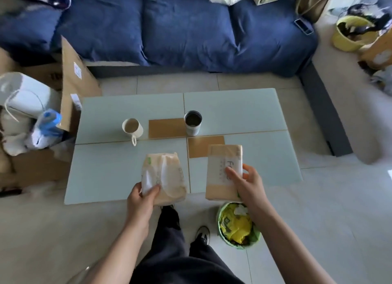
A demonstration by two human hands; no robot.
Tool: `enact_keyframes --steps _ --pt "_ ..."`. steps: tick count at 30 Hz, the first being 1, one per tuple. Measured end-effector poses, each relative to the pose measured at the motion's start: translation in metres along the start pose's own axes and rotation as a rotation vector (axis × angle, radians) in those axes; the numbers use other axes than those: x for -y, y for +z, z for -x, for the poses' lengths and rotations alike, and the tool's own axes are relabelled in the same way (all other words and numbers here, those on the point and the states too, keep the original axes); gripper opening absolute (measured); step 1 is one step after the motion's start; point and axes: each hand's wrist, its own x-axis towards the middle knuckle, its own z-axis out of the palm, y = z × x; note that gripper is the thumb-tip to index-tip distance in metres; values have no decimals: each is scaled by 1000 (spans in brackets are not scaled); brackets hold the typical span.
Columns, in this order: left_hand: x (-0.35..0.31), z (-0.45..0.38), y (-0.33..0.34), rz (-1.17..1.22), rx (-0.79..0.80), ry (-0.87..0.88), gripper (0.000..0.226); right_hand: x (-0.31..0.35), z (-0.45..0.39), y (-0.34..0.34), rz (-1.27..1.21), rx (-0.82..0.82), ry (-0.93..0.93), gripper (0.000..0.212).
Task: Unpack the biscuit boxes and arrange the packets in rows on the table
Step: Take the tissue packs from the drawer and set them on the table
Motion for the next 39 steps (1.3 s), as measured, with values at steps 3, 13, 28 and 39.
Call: enact_keyframes --steps 3,13,28,39 --pt "-5 -33 -10 57 -8 -62 14 4 -22 23 38 -11 13 42" --pt "-49 -169 -27 -119 26 -155 15 13 -102 99 68 -183 120 55" --pt "-41 -315 34 -306 78 -135 28 7 -258 102 300 -368 92 70" --pt "-9 -415 94 -412 -32 -162 29 -43 -375 109 579 -229 107 63"
